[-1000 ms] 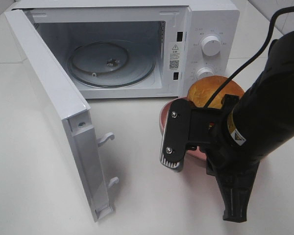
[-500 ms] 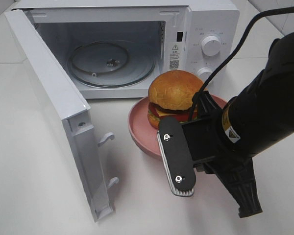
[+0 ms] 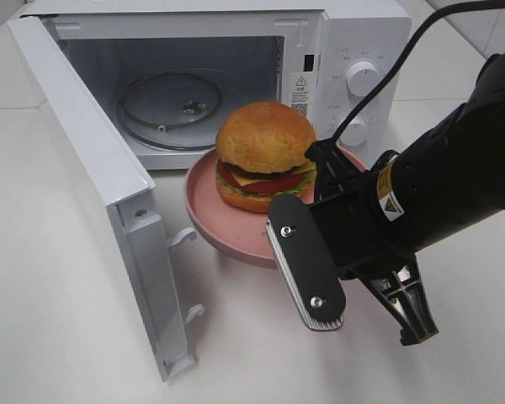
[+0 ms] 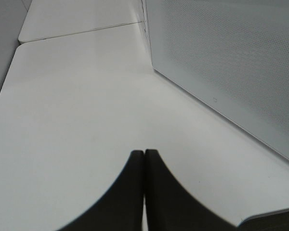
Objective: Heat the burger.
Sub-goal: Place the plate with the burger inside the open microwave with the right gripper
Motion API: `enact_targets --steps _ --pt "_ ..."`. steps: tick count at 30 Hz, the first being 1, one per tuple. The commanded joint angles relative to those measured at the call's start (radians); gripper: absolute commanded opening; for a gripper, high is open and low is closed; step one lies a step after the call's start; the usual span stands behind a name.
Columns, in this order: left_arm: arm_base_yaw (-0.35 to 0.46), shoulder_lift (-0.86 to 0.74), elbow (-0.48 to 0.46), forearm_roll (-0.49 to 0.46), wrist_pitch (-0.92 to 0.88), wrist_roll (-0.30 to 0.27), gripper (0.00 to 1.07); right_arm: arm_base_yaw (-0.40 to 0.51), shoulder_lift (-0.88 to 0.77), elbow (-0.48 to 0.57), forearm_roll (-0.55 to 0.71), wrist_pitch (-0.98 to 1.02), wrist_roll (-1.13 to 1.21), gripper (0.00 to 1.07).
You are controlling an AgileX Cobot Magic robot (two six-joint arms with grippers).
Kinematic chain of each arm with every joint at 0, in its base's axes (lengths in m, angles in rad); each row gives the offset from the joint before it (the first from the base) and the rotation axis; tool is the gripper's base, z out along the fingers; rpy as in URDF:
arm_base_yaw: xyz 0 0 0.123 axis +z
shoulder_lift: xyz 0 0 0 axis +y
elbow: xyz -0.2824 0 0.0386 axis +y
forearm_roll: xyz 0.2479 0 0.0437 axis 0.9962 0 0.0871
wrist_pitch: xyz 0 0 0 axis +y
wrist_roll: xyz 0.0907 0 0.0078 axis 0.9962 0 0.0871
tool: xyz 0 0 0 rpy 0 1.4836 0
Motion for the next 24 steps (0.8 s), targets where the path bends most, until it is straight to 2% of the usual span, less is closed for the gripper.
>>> enact_targets --steps 1,5,6,7,8,9,10,12,20,21,24 --pt "-0.006 -0.022 0.002 -0.007 -0.013 -0.001 0.00 -0.027 -0.010 -0.006 0.055 -0.097 -0.089 0.00" --pt "-0.006 -0.022 0.002 -0.007 -0.013 -0.001 0.00 -0.071 -0.009 -0.006 0.134 -0.110 -0.196 0.00" --pt "-0.006 -0.022 0.002 -0.007 -0.013 -0.001 0.00 -0.092 -0.009 -0.006 0.194 -0.110 -0.274 0.00" --pt "-0.006 -0.022 0.002 -0.007 -0.013 -0.001 0.00 -0.092 -0.009 -0.006 0.194 -0.110 -0.274 0.00" --pt "-0.006 -0.022 0.002 -0.007 -0.013 -0.001 0.00 -0.114 -0.007 -0.006 0.270 -0.109 -0.356 0.00" --pt "-0.006 -0.022 0.002 -0.007 -0.013 -0.001 0.00 -0.114 -0.007 -0.006 0.270 -0.109 -0.356 0.00" --pt "-0.006 -0.022 0.002 -0.007 -0.013 -0.001 0.00 -0.127 -0.003 -0.006 0.337 -0.106 -0.439 0.00" --pt "-0.006 -0.022 0.002 -0.007 -0.013 -0.001 0.00 -0.134 0.007 -0.007 0.382 -0.103 -0.500 0.00" --pt "-0.006 -0.022 0.002 -0.007 -0.013 -0.001 0.00 -0.136 0.091 -0.058 0.403 -0.088 -0.533 0.00" --pt "-0.006 -0.022 0.002 -0.007 -0.013 -0.001 0.00 -0.136 0.121 -0.097 0.402 -0.087 -0.540 0.00" --pt "-0.006 -0.022 0.002 -0.007 -0.013 -0.001 0.00 -0.136 0.135 -0.122 0.402 -0.086 -0.548 0.00"
